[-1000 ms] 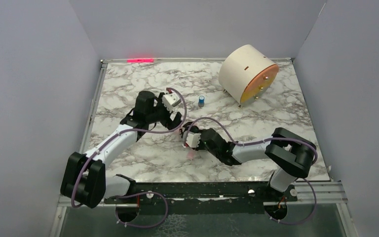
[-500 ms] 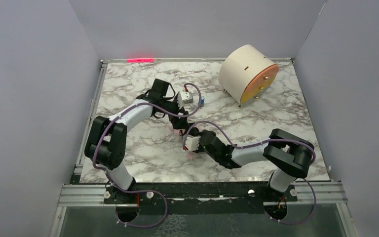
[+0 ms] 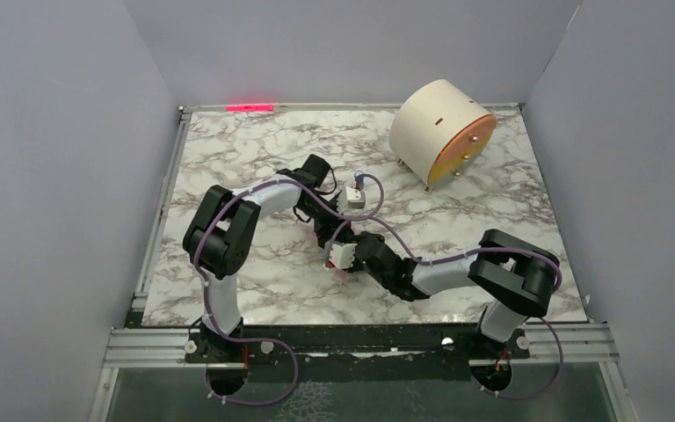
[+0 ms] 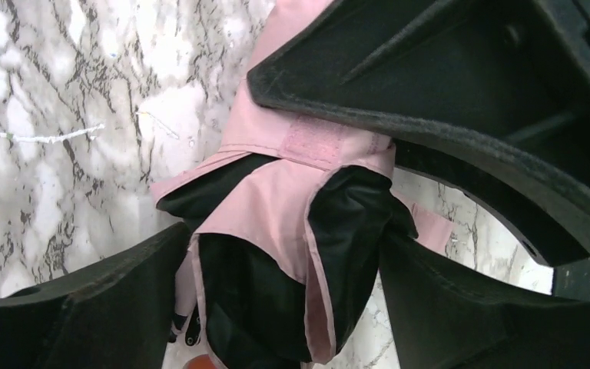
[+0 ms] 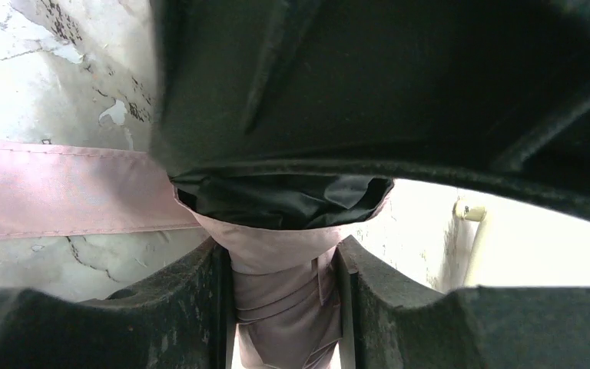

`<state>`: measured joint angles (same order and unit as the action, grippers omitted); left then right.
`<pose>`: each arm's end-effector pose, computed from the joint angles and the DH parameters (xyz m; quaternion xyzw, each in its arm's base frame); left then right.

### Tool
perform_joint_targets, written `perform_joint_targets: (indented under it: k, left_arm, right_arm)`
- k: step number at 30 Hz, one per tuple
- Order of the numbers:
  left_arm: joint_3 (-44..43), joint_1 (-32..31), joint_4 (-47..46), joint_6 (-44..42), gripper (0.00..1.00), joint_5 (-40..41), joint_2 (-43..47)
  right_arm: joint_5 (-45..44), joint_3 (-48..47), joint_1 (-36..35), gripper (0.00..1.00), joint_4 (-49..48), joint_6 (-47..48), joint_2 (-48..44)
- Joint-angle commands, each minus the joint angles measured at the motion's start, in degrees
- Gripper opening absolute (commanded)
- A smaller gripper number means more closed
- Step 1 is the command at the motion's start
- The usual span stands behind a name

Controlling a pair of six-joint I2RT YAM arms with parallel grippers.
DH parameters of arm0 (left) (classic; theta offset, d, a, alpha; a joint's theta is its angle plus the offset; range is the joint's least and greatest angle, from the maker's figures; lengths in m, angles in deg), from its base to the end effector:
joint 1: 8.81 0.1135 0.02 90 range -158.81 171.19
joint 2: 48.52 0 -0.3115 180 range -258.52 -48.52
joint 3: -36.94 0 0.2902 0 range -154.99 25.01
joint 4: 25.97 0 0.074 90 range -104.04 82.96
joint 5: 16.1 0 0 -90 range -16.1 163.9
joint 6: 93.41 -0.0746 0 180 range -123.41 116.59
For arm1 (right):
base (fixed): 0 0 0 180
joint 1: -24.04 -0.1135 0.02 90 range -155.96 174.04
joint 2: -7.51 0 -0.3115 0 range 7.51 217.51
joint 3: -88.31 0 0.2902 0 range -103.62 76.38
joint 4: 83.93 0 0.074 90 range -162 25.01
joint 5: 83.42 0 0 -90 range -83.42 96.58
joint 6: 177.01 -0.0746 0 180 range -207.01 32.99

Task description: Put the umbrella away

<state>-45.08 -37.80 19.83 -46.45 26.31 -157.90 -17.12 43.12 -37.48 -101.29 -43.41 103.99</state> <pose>0.3382 -0.2503 0.1550 0.5800 0.6974 -0.3797 0.1818 0.1955 0.2975 0.1171 -0.6272 0.6018 -0.1074 0.4826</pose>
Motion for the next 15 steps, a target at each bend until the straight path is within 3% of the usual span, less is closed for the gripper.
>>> perform_joint_targets:
  k: [1, 11, 13, 15]
  left_arm:
    - [-1.66, -1.04, 4.16, -4.55, 0.78, 3.67, -1.90]
    - [-2.38, -1.83, 4.98, -6.87, 0.32, 6.33, -2.80]
    - [-2.17, -1.94, 4.95, -6.35, 0.22, 9.26, -3.01]
    - [-2.25, -1.94, 4.91, -5.29, 0.15, 11.94, -3.47]
  right_arm:
    - [1.47, 2.41, -0.38, 0.26, 9.91, -2.11, 2.71]
    - [1.80, 2.08, -0.38, 0.29, 9.82, -2.21, 1.87]
    - [2.01, 1.78, -0.40, 0.36, 10.02, -2.75, 0.85]
    - [2.79, 1.03, -0.38, 0.51, 11.11, -3.81, -0.97]
